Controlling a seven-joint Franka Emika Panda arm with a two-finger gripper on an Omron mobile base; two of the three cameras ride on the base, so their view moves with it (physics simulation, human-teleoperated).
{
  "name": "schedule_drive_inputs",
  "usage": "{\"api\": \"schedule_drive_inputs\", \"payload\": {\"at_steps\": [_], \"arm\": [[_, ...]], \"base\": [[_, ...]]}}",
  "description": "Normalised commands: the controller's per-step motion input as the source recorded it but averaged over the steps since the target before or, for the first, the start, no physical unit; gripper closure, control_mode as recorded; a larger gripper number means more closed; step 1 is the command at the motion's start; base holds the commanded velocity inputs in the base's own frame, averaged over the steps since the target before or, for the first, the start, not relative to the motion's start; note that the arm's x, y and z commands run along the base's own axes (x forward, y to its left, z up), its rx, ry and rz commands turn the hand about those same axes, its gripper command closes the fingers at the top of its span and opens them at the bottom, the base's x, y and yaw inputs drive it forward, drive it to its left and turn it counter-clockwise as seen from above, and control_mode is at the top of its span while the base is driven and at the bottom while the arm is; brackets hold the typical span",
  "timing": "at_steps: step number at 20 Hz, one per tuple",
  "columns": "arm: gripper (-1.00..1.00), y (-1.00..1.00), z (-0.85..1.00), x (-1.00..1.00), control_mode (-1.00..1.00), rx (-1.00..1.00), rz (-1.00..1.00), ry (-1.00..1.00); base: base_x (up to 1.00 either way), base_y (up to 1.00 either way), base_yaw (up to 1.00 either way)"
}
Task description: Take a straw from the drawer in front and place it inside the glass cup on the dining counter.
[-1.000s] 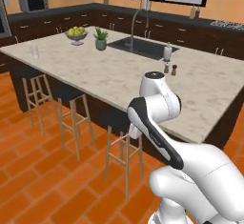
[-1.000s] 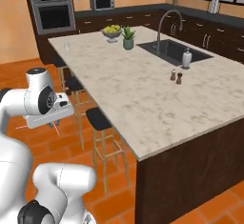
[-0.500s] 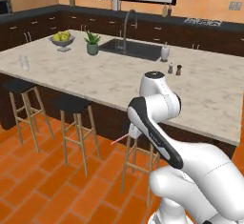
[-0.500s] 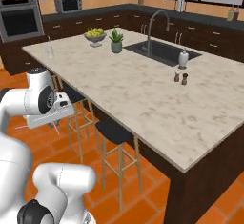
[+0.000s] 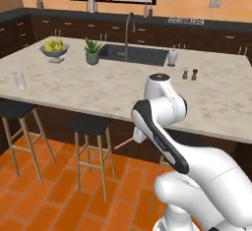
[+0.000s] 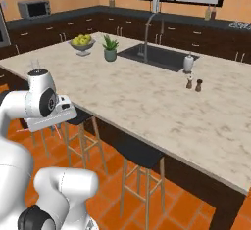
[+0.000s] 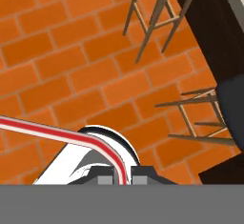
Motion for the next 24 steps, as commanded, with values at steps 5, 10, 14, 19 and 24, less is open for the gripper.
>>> {"api": "schedule_drive_inputs", "payload": {"at_steps": [5,10,14,19,24], "arm": [[1.00,0.00,0.00,0.00,1.00,0.00,0.00,0.00],[1.00,0.00,0.00,0.00,1.00,0.00,0.00,0.00],[1.00,0.00,0.00,0.00,1.00,0.00,0.00,0.00],[1.00,0.00,0.00,0.00,1.00,0.00,0.00,0.00],[1.00,0.00,0.00,0.00,1.00,0.00,0.00,0.00]], "base": [[0.27,1.00,-0.37],[0.17,1.00,-0.35],[0.14,1.00,-0.34],[0.02,1.00,-0.33],[0.00,1.00,-0.31]]}}
